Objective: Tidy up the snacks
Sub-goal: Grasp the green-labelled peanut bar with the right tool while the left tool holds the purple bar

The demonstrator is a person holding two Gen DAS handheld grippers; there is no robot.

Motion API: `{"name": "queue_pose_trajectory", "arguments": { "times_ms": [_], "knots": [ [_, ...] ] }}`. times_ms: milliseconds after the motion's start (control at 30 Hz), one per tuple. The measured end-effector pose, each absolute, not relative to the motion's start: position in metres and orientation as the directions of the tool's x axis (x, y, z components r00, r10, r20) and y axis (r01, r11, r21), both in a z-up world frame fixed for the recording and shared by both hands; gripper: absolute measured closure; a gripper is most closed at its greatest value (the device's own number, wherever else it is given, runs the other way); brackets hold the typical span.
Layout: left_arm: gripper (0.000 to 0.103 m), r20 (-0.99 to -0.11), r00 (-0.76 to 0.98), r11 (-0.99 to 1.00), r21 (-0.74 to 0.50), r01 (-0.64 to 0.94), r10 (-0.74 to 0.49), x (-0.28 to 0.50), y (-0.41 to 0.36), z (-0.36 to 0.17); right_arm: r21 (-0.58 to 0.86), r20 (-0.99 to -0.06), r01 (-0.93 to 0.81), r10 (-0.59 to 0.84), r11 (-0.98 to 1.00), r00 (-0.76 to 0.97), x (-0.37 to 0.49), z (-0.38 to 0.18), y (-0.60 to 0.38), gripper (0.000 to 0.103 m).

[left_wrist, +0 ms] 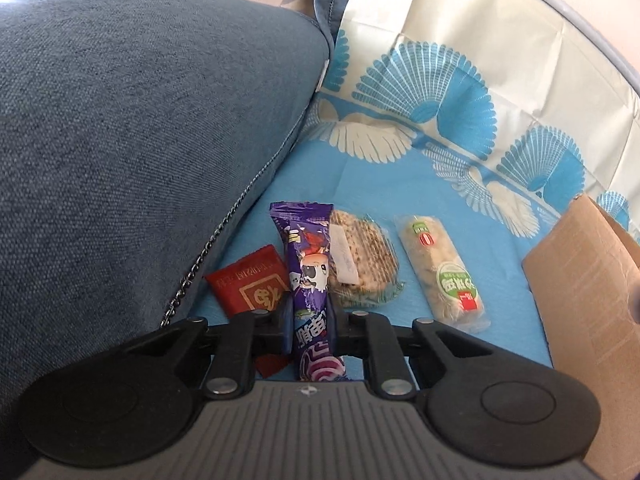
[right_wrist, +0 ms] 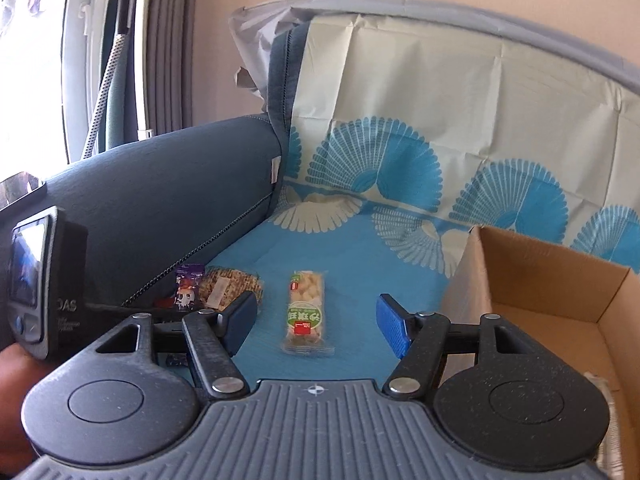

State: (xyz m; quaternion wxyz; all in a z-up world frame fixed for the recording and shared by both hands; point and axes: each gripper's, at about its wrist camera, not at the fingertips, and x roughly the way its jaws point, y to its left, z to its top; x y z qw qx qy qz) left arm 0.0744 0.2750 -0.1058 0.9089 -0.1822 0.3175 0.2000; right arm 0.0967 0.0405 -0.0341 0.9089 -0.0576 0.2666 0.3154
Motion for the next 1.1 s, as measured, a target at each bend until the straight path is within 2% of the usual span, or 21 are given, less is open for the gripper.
{"name": "queue_pose_trajectory", "arguments": {
  "times_ms": [133, 300, 533, 567, 600, 633, 700, 967, 1100],
  "knots": [
    [0.086, -0.641, 0.727, 0.854, -0.210, -0.477, 0.248, 0.073, 0.276, -0.104, 0.074, -0.561, -0.581, 0.516, 0.810, 0.648, 0.133, -0.061, 0.077, 0.030],
    [0.086, -0.634, 0.732, 0.854, -0.211, -0.475, 0.250, 0.072, 0.275, -0.103, 0.104, -0.661, -0.551, 0.471, 0.828, 0.584, 0.183, -0.110, 0.110, 0.030],
    [0.086, -0.626, 0.736, 0.852, -0.210, -0.480, 0.260, 0.071, 0.274, -0.104, 0.108, -0.688, -0.602, 0.497, 0.791, 0.529, 0.202, -0.137, 0.125, 0.030],
    [0.086, -0.626, 0.735, 0.852, -0.210, -0.480, 0.260, 0.072, 0.274, -0.104, 0.104, -0.691, -0.607, 0.497, 0.788, 0.525, 0.202, -0.140, 0.126, 0.032],
    [0.086, -0.627, 0.734, 0.852, -0.209, -0.479, 0.259, 0.073, 0.274, -0.104, 0.104, -0.696, -0.610, 0.496, 0.785, 0.520, 0.202, -0.143, 0.126, 0.040],
    [0.086, -0.628, 0.735, 0.853, -0.209, -0.478, 0.258, 0.072, 0.274, -0.104, 0.112, -0.689, -0.611, 0.504, 0.784, 0.520, 0.202, -0.145, 0.124, 0.041],
    [0.086, -0.629, 0.735, 0.854, -0.211, -0.476, 0.255, 0.072, 0.274, -0.104, 0.112, -0.672, -0.612, 0.513, 0.783, 0.533, 0.200, -0.145, 0.121, 0.065],
    [0.086, -0.620, 0.746, 0.860, -0.217, -0.463, 0.245, 0.065, 0.273, -0.096, 0.151, -0.697, -0.600, 0.515, 0.786, 0.499, 0.180, -0.121, 0.099, 0.065],
    [0.086, -0.649, 0.725, 0.866, -0.200, -0.458, 0.233, 0.067, 0.274, -0.096, 0.156, -0.720, -0.590, 0.500, 0.792, 0.481, 0.156, -0.095, 0.075, 0.065]
  ]
}}
